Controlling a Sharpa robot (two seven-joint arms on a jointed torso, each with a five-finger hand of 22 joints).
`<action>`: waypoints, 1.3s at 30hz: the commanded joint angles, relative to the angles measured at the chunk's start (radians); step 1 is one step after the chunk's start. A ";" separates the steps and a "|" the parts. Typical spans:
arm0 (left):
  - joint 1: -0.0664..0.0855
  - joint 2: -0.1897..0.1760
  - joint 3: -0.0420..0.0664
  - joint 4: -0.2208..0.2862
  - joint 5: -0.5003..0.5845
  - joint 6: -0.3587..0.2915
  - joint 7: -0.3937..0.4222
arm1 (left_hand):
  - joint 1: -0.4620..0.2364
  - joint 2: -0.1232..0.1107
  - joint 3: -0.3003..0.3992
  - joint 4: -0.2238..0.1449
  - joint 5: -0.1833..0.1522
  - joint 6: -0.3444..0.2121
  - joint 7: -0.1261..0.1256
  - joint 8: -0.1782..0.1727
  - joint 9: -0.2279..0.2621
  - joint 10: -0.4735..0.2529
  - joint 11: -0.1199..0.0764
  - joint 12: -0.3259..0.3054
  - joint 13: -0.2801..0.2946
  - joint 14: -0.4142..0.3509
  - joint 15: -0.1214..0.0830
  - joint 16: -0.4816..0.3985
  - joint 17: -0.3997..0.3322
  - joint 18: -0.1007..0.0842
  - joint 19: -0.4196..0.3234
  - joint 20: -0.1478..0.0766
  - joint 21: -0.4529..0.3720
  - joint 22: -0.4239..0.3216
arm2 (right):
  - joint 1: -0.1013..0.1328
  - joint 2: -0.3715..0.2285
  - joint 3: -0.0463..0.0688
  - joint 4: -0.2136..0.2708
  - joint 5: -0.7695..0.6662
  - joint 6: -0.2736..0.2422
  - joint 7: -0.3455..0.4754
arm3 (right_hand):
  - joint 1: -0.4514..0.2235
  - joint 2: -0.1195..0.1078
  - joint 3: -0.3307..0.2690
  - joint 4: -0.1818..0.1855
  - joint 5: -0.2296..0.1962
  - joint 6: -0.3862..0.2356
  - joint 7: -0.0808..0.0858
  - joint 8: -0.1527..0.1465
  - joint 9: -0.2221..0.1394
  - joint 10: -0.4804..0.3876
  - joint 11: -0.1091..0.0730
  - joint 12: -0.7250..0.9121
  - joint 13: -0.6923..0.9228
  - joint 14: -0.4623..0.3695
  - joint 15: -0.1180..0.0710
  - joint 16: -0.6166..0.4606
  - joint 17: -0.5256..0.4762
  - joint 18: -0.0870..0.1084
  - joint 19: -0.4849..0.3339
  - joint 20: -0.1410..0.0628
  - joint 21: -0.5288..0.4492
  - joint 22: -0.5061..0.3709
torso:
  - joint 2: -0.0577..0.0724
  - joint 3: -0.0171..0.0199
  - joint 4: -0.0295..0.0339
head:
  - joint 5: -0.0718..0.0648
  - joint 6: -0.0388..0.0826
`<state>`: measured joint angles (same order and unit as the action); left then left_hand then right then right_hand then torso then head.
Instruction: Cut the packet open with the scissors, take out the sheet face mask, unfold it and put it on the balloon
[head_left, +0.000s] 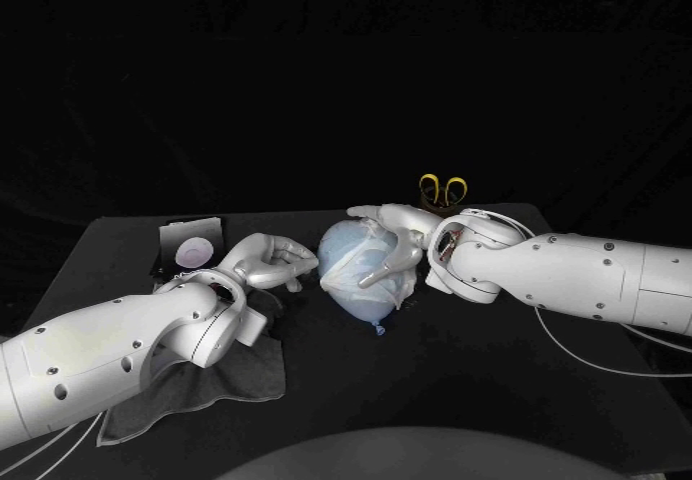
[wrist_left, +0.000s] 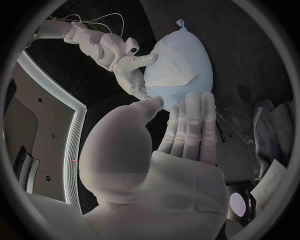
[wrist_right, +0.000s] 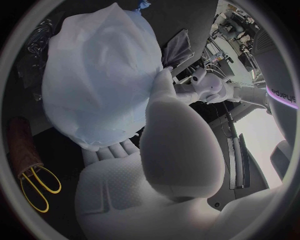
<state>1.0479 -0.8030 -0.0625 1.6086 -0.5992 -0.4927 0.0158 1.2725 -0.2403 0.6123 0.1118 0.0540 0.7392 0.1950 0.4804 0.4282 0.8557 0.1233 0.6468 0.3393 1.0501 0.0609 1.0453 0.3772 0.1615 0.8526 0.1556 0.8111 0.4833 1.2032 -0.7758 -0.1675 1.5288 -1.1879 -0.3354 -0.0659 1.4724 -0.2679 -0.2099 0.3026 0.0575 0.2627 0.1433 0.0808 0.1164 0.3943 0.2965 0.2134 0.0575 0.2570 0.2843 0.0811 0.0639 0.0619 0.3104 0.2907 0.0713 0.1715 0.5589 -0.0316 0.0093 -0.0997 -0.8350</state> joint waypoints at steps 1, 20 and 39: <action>0.001 0.000 0.001 -0.004 0.046 -0.037 0.074 | 0.017 0.008 -0.005 0.000 -0.004 0.014 0.001 -0.004 -0.004 0.011 0.003 -0.005 -0.008 -0.010 -0.002 -0.007 -0.004 0.020 0.003 0.009 -0.010 -0.006 | -0.008 -0.006 -0.006 0.019 0.107 -0.063 0.130 | -0.011 -0.019 -0.019 0.000 0.008 -0.018 -0.002 -0.008 -0.005 -0.028 -0.005 -0.018 -0.005 -0.058 0.007 -0.023 -0.014 0.002 -0.071 0.002 -0.024 -0.034 | 0.001 0.0004 -0.0005 | -0.002 0.005; 0.001 -0.003 0.001 -0.022 0.132 0.006 0.145 | 0.057 0.022 0.003 -0.009 -0.003 0.065 -0.006 -0.008 -0.052 0.057 0.001 -0.065 -0.099 -0.075 0.002 -0.073 -0.044 0.015 -0.031 0.025 -0.080 -0.044 | 0.009 -0.093 -0.004 0.125 0.240 -0.099 0.233 | -0.069 -0.021 -0.061 0.000 0.006 -0.019 -0.001 -0.007 -0.003 -0.043 -0.005 -0.025 -0.006 -0.100 0.009 -0.039 -0.024 0.002 -0.127 0.004 -0.040 -0.061 | 0.001 -0.0009 0.0013 | 0.000 0.019; 0.000 -0.027 0.006 0.028 0.107 0.027 0.281 | 0.143 0.073 0.001 -0.104 -0.004 0.132 -0.007 -0.063 -0.129 0.142 0.001 -0.215 -0.230 -0.082 0.000 -0.145 -0.087 0.015 -0.073 0.028 -0.041 0.000 | 0.023 -0.192 0.002 0.144 0.281 -0.180 0.274 | -0.034 -0.013 -0.005 0.000 0.009 0.009 0.010 0.005 0.011 -0.042 -0.002 -0.025 -0.003 -0.091 0.007 -0.038 -0.022 0.003 -0.127 0.004 -0.038 -0.061 | -0.001 0.0003 -0.0008 | -0.007 0.037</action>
<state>1.0470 -0.8295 -0.0588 1.6328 -0.4806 -0.4872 0.2360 1.4064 -0.1677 0.6136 0.0133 0.0541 0.8619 0.1885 0.4209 0.3021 0.9905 0.1217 0.4364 0.1130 0.9620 0.0606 0.9041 0.2915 0.1706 0.7871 0.1842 0.7623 0.4769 1.2249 -0.9660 -0.1670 1.6726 -0.9320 -0.4710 0.1707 1.4292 -0.2770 -0.2179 0.3025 0.0658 0.2686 0.1407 0.0826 0.1256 0.3481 0.2955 0.1861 0.0531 0.1620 0.2910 0.0408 0.0408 0.0764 0.1886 0.2952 0.0367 0.1106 0.5587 -0.0318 0.0098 -0.1054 -0.8003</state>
